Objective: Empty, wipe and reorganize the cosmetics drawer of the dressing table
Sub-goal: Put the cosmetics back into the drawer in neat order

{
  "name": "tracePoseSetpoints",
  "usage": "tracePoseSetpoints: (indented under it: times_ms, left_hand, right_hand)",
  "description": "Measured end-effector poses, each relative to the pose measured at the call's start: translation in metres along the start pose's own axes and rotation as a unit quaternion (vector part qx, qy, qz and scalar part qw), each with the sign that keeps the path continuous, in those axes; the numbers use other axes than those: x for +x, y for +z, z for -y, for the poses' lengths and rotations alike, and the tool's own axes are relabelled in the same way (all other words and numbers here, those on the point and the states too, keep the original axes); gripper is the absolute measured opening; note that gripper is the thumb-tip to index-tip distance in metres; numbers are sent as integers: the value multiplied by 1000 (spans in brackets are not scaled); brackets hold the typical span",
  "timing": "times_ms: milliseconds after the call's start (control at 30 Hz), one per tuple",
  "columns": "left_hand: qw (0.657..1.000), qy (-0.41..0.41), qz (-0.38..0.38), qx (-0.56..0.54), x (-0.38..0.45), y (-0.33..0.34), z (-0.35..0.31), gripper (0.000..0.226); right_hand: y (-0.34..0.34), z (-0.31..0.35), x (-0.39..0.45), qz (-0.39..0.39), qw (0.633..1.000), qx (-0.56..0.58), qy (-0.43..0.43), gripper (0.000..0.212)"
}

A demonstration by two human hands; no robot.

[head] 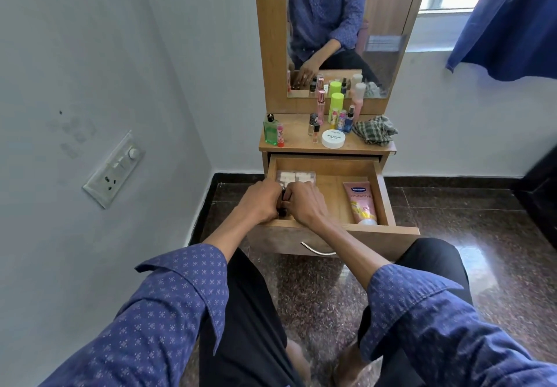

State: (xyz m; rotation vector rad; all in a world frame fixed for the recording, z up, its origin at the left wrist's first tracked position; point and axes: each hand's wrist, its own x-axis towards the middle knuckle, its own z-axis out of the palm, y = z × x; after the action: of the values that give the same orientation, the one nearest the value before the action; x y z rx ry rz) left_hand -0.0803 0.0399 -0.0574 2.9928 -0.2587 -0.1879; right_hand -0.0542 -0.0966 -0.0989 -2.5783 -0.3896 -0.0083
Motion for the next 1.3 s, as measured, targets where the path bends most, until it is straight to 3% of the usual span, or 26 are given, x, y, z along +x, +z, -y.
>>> tracePoseSetpoints:
  times_ms: [333,767,1000,1100,1300]
  left_hand:
    - [996,9,-5,90,-1,-7,-5,24]
    - [999,8,20,49,6,-7,4,14]
    - [1000,2,27,9,26,-28,7,39]
    - [999,26,-8,26,39,-45,1,39]
    - [985,54,-159,39,80,-69,-19,22]
  right_hand:
    - [3,-6,-1,7,999,24,-20,12]
    - [-3,-10,-3,30,998,55,-15,3]
    - [-30,-19,9,-6,997,78,4,9]
    - [-56,-27,22,-53,996,71,11,14]
    - [-98,-44,59,-171,984,53,12,10]
